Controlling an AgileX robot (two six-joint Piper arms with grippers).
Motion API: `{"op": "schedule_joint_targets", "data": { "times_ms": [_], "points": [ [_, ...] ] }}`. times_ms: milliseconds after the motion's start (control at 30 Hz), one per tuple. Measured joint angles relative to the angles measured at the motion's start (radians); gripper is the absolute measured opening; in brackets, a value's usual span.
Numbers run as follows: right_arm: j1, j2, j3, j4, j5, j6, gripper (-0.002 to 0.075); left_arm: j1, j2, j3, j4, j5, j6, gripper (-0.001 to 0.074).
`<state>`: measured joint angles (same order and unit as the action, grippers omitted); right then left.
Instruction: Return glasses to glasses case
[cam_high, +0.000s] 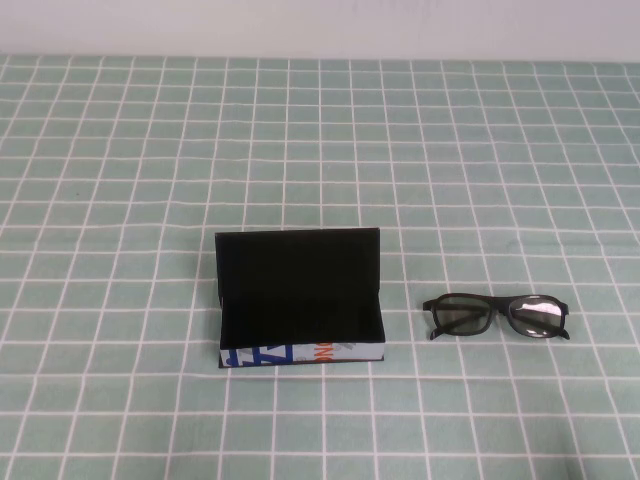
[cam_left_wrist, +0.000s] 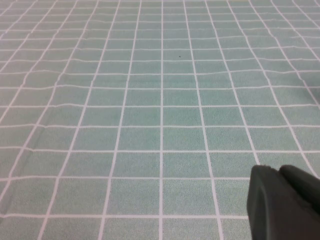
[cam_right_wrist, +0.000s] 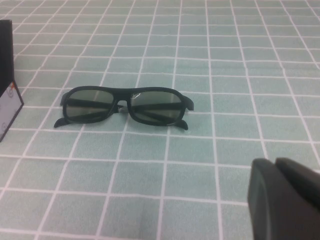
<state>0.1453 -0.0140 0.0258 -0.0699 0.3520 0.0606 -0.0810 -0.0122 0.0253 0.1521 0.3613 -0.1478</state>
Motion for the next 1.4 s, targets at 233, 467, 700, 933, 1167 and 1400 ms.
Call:
{"op": "schedule_joint_targets", "data": {
  "times_ms": [233, 467, 700, 933, 1167, 1400],
  "points": [
    [0.0, 0.0, 0.0, 0.0, 0.0, 0.0, -0.0013, 0.0, 0.0, 0.0, 0.0, 0.0, 0.0, -0.0002],
    [0.0, 0.0, 0.0, 0.0, -0.008, 0.0, -0.0013, 0.0, 0.0, 0.0, 0.0, 0.0, 0.0, -0.0002],
    [0.0, 0.0, 0.0, 0.0, -0.073, 0.0, -0.0013, 0.0, 0.0, 0.0, 0.0, 0.0, 0.0, -0.0002],
    [0.0, 0.0, 0.0, -0.017, -0.192, 0.0, -0.0013, 0.0, 0.0, 0.0, 0.0, 0.0, 0.0, -0.0002],
    [0.0, 0.0, 0.002, -0.145, -0.338, 0.0, -0.0013, 0.0, 0.0, 0.0, 0.0, 0.0, 0.0, -0.0002],
    [0.0, 0.0, 0.002, -0.226, -0.654, -0.049, -0.0013, 0.0, 0.0, 0.0, 0.0, 0.0, 0.0, -0.0002]
  ]
}}
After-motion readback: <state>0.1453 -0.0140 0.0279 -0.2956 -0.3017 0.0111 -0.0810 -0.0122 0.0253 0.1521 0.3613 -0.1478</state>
